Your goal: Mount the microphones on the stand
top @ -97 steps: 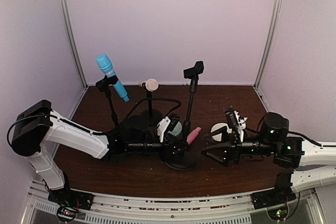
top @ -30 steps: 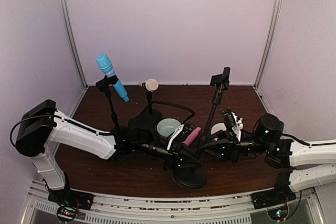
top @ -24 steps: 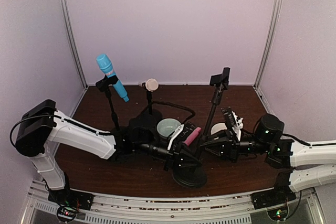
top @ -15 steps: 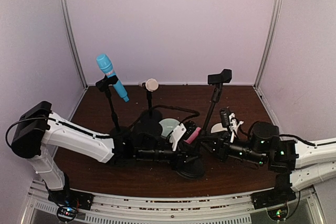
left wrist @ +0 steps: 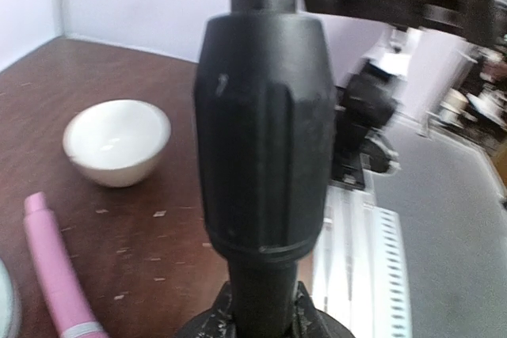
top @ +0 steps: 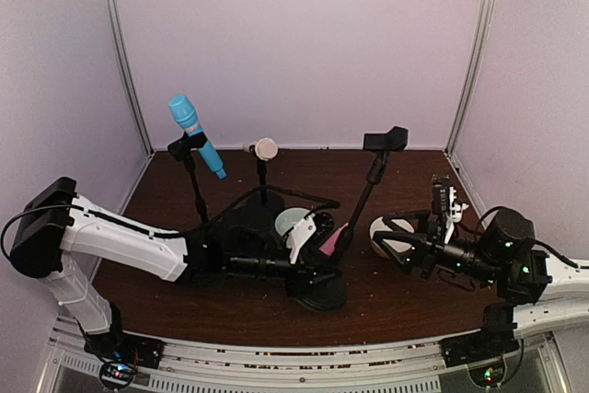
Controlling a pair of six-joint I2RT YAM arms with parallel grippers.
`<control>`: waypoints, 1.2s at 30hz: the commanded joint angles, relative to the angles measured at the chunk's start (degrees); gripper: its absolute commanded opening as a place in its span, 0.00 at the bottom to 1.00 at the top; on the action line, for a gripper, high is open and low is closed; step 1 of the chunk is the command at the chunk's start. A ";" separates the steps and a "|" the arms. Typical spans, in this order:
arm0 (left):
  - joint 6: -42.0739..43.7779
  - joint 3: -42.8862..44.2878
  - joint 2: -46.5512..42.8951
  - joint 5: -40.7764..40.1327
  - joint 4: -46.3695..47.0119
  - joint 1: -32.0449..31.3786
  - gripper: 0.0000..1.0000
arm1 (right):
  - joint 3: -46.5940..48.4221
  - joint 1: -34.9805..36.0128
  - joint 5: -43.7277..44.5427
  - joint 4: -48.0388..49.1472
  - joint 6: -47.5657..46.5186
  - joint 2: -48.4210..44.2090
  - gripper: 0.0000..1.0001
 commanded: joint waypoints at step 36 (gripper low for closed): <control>1.17 5.39 0.53 14.55 4.11 -0.91 0.00 | 1.30 -1.30 -19.04 7.60 -1.60 8.98 0.19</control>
